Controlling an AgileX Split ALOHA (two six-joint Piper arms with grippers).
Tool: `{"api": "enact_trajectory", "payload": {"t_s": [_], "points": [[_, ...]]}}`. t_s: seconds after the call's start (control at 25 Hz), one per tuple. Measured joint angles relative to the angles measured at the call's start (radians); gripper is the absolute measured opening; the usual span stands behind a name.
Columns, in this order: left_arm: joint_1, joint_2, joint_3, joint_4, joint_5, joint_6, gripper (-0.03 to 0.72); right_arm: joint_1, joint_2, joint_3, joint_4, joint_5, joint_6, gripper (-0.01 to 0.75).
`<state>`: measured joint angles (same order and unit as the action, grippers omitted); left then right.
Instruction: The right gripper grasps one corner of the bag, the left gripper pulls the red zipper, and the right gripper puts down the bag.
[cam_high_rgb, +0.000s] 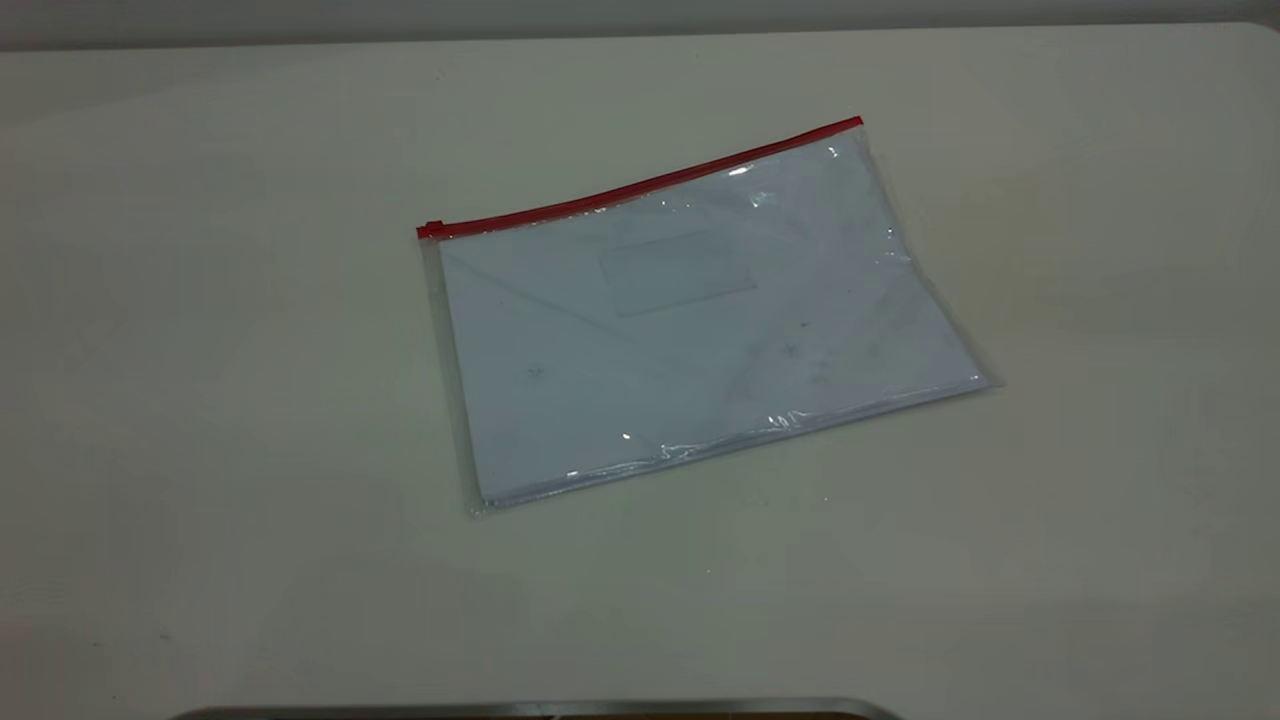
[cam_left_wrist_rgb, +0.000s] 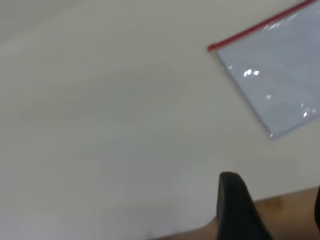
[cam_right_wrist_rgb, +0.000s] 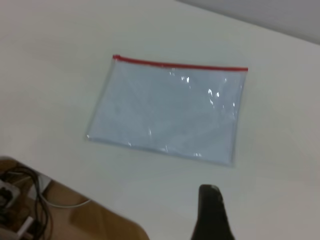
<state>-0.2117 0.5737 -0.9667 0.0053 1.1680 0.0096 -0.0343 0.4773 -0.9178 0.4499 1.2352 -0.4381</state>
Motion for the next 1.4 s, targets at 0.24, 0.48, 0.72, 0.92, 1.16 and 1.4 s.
{"api": "enact_trajectory", "payload": {"t_s": [0.24, 0.48, 0.72, 0.92, 1.16, 1.4], "points": [[0.000, -0.163, 0.222, 0.011, 0.000, 0.009, 0.433, 0.000, -0.223, 0.194, -0.071, 0.000, 0.025, 0.577], [0.000, -0.285, 0.412, 0.010, 0.000, 0.018, 0.432, 0.000, -0.372, 0.338, -0.146, -0.031, 0.060, 0.575], [0.000, -0.332, 0.450, 0.010, -0.009, 0.027, 0.431, 0.000, -0.440, 0.424, -0.241, -0.066, 0.129, 0.575], [0.000, -0.336, 0.481, 0.004, -0.035, 0.027, 0.431, 0.000, -0.451, 0.434, -0.278, -0.091, 0.160, 0.575], [0.000, -0.336, 0.481, 0.004, -0.040, 0.027, 0.431, 0.000, -0.451, 0.434, -0.280, -0.093, 0.165, 0.575], [0.000, -0.336, 0.481, 0.004, -0.042, 0.027, 0.431, 0.000, -0.451, 0.434, -0.280, -0.093, 0.165, 0.575]]}}
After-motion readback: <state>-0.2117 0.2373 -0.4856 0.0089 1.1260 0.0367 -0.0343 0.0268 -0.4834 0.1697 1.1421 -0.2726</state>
